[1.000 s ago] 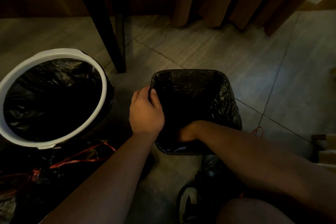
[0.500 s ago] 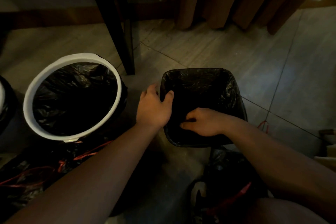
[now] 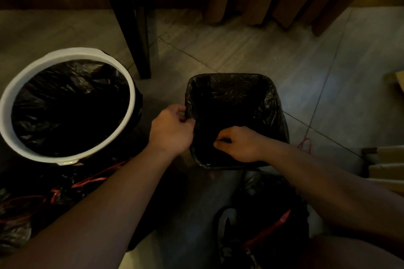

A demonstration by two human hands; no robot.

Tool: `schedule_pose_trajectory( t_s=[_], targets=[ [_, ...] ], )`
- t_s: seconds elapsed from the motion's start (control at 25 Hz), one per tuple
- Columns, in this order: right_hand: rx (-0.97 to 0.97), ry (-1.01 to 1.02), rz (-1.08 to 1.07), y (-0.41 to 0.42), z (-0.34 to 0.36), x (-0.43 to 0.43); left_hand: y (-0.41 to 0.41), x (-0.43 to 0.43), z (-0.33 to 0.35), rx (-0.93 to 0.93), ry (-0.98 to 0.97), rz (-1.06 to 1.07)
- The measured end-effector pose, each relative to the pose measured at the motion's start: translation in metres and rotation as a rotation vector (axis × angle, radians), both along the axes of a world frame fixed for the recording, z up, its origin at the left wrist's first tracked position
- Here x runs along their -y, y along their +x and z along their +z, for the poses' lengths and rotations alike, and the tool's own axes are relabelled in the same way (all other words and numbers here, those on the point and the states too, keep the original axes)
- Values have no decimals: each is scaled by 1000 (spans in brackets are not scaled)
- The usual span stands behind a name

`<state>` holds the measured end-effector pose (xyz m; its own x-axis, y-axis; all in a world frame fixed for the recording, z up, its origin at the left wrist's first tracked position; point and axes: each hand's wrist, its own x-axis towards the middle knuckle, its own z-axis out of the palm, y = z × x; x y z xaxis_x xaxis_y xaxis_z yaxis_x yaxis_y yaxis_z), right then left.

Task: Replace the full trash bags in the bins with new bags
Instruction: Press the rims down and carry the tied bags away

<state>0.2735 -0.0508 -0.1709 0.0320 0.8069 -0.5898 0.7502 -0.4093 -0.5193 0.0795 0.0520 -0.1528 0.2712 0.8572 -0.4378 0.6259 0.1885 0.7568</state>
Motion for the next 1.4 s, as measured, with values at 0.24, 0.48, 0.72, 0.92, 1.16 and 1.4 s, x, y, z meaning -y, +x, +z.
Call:
schedule_pose_trajectory(
  t_s=[0.24, 0.48, 0.72, 0.92, 1.16, 1.4],
  targets=[
    [9, 171, -245, 9, 39, 12, 5, 45, 42, -101, 21, -48],
    [20, 396, -771, 35, 108, 58, -4, 136, 100, 14, -96, -150],
    [160, 90, -1345, 92, 110, 131, -8, 198, 110, -210, -486, -417],
    [90, -227, -1213, 83, 68, 126, -13, 204, 106, -343, -390, -374],
    [-53, -185, -1408, 71, 53, 115, -6, 212, 109, -350, -368, -339],
    [-253, -81, -1553, 60, 111, 152, 11, 217, 136, -274, -305, -378]
  ],
)
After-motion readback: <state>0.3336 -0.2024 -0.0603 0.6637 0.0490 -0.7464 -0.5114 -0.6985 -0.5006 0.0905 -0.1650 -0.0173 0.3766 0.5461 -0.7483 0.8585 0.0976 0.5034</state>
